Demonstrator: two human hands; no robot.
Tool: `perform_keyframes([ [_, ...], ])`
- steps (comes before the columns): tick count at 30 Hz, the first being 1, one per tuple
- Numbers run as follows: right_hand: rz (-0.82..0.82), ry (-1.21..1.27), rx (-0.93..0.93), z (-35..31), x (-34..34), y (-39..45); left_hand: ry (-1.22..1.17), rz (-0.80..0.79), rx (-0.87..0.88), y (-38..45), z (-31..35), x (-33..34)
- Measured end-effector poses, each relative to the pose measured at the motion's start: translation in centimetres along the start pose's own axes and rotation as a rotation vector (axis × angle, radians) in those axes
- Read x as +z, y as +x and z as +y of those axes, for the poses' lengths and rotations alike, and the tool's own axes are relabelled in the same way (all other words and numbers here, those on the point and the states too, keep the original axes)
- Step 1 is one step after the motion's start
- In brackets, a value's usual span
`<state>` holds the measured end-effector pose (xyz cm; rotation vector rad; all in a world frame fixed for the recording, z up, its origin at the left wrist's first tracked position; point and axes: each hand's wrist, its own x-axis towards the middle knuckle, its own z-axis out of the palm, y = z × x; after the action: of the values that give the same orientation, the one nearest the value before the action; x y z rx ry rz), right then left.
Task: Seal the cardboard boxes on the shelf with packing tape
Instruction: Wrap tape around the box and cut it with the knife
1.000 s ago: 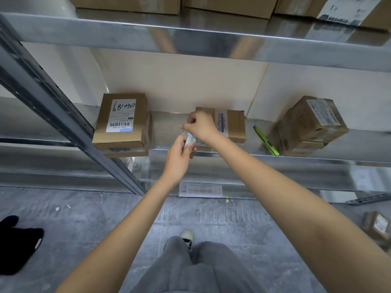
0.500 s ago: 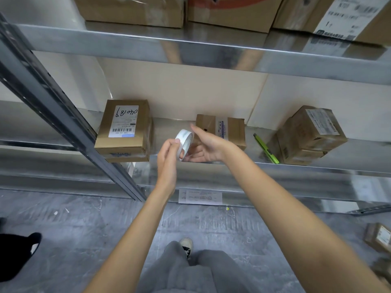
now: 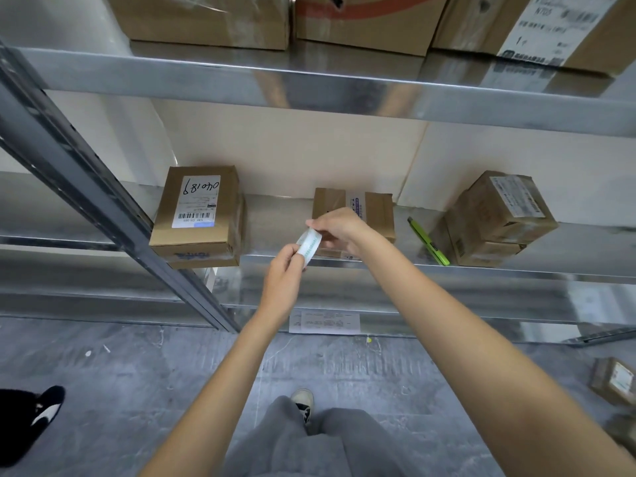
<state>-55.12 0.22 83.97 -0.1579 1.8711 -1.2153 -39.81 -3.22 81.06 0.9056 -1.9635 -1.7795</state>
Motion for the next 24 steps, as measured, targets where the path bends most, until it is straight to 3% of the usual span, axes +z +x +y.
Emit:
perform_keyframes([
  [4, 0.086, -0.361, -0.223, 0.4, 1.5, 0.4, 0.153, -0.07, -0.017, 0.1, -1.1, 0.7],
  [7, 0.08, -0.547, -0.275, 0.4, 2.0, 0.4, 0.241, -0.085, 0.034, 0.2, -1.8, 0.8],
  [15, -0.169, -0.391, -0.214, -0.6, 0.0, 0.6, 0.089, -0.186, 0.021, 0.4, -0.8, -0.7],
  [21, -0.263, -0.524, -0.171, -0.7, -0.9, 0.8, 0.005, -0.239, 0.019, 0.9, -0.4, 0.5],
  [24, -0.34, -0.403, -0.116, -0.5, -2.1, 1.2, 0.002, -0.264, 0.016, 1.2, -0.6, 0.6],
])
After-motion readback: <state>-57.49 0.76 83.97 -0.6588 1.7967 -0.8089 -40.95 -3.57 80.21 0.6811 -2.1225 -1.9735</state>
